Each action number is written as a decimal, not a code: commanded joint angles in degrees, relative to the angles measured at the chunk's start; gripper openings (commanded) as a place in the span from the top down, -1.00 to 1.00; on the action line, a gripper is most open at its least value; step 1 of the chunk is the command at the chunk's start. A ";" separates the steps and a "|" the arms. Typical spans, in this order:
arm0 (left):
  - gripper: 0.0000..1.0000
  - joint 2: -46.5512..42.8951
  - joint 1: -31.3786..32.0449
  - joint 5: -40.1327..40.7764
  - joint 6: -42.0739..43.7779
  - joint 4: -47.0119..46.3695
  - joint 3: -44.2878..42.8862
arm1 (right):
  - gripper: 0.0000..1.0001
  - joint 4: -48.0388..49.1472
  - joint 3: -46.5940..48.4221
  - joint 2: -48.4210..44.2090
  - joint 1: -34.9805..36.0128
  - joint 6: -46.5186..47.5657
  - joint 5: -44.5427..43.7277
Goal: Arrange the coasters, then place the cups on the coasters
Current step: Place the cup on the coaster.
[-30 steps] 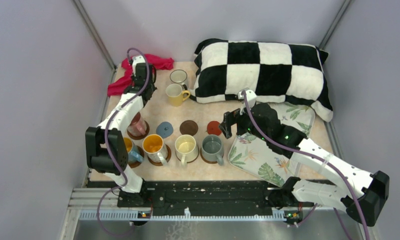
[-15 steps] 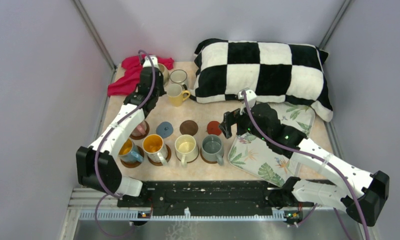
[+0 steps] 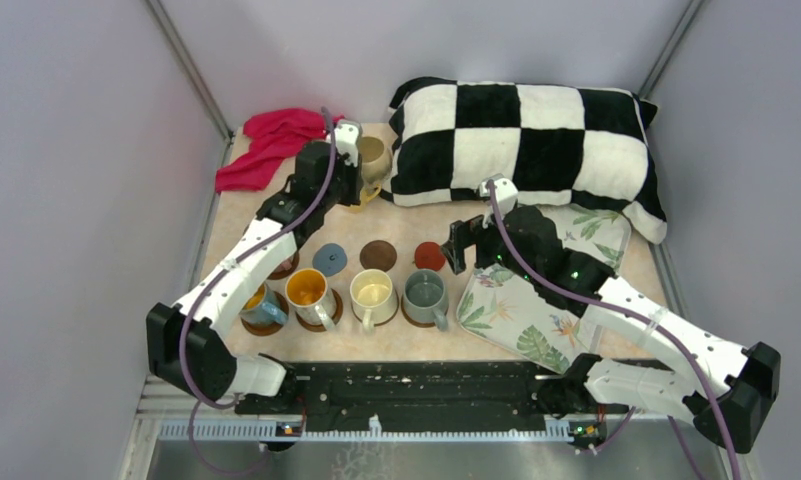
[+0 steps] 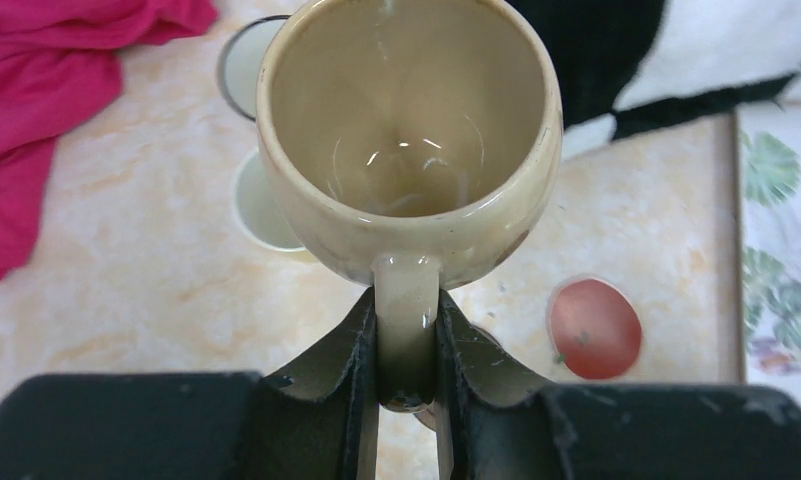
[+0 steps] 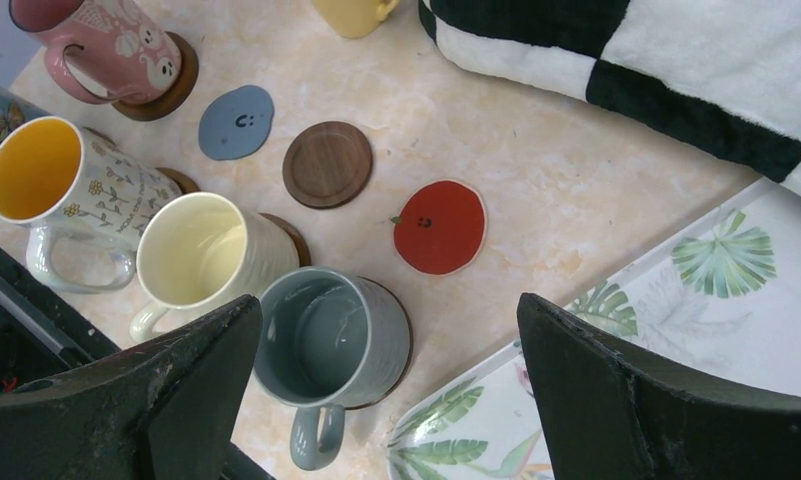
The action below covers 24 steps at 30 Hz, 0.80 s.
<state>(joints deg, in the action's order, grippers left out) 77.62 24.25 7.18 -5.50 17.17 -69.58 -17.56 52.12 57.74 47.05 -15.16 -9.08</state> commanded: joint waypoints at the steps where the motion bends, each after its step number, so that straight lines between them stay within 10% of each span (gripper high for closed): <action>1: 1.00 -2.61 0.61 -10.46 4.38 -8.36 -0.15 | -0.98 0.52 0.99 -2.04 -0.60 -0.38 -2.29; 24: 1.00 2.12 0.68 -44.93 23.57 -29.68 14.49 | -0.98 0.16 1.29 -4.57 -0.90 -0.31 -4.35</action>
<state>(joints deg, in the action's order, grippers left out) 80.42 24.80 -29.26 12.49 4.27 -56.42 -17.65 52.12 54.72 46.94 -15.18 -12.62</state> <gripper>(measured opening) 0.277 0.988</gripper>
